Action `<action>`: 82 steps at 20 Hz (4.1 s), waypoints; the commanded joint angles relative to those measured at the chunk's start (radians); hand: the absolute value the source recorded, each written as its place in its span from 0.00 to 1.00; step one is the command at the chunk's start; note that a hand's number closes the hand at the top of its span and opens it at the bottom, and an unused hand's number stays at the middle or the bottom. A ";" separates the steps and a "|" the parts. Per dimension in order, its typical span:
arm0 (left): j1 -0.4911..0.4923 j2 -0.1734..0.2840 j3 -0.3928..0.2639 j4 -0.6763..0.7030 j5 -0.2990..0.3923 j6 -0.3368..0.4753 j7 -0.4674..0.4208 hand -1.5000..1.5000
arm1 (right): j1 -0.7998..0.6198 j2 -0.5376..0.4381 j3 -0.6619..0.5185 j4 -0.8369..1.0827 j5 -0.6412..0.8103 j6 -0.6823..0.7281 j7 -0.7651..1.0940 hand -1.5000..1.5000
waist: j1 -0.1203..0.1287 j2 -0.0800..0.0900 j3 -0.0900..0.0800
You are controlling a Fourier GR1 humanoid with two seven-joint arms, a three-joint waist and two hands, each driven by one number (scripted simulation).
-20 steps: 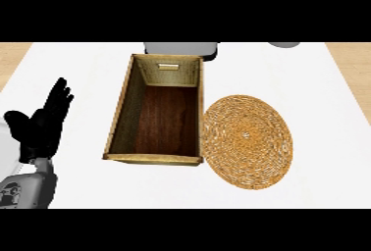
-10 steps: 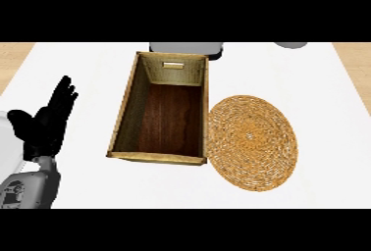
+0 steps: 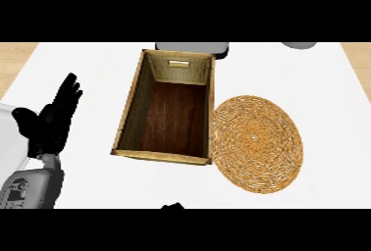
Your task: Pick the lemon from the placemat and place it in the basket
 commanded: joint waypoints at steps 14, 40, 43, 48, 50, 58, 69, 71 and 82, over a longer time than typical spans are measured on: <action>-0.017 -0.016 -0.010 0.032 -0.017 0.016 -0.004 0.50 | -0.679 0.114 -0.417 0.246 -0.073 0.515 -0.022 1.00 | 0.007 -0.015 -0.001; -0.086 -0.012 0.006 0.077 -0.015 0.010 0.011 0.50 | -1.193 0.116 -0.380 0.936 -0.670 0.457 -0.122 1.00 | 0.000 -0.013 0.001; -0.023 -0.029 -0.009 0.047 -0.037 0.027 -0.024 0.50 | -1.213 0.116 -0.414 1.036 -0.664 0.462 -0.224 1.00 | -0.007 -0.014 0.002; 0.007 -0.037 -0.003 0.055 -0.029 0.018 -0.073 0.50 | -1.251 0.116 -0.380 1.057 -0.698 0.500 -0.195 1.00 | -0.004 -0.015 0.002; -0.064 -0.024 0.002 0.109 -0.039 0.022 -0.042 0.50 | -1.214 0.116 -0.342 1.059 -0.701 0.466 -0.204 1.00 | -0.009 -0.013 0.002; -0.018 -0.026 -0.010 0.040 -0.022 -0.002 -0.009 0.50 | -1.238 0.116 -0.349 1.126 -0.770 0.520 -0.251 1.00 | 0.004 -0.012 0.002; -0.031 0.011 0.036 0.038 0.012 -0.029 0.000 0.50 | -1.178 0.116 -0.322 1.148 -0.843 0.521 -0.272 1.00 | -0.006 -0.013 0.002; -0.043 0.012 0.031 0.055 -0.006 -0.018 0.007 0.50 | -1.201 0.116 -0.329 1.108 -0.888 0.577 -0.165 1.00 | -0.006 -0.015 0.002; -0.054 -0.036 -0.011 0.028 -0.026 0.008 0.024 0.50 | -1.144 0.116 -0.326 1.054 -0.902 0.355 -0.105 0.00 | -0.005 -0.014 0.003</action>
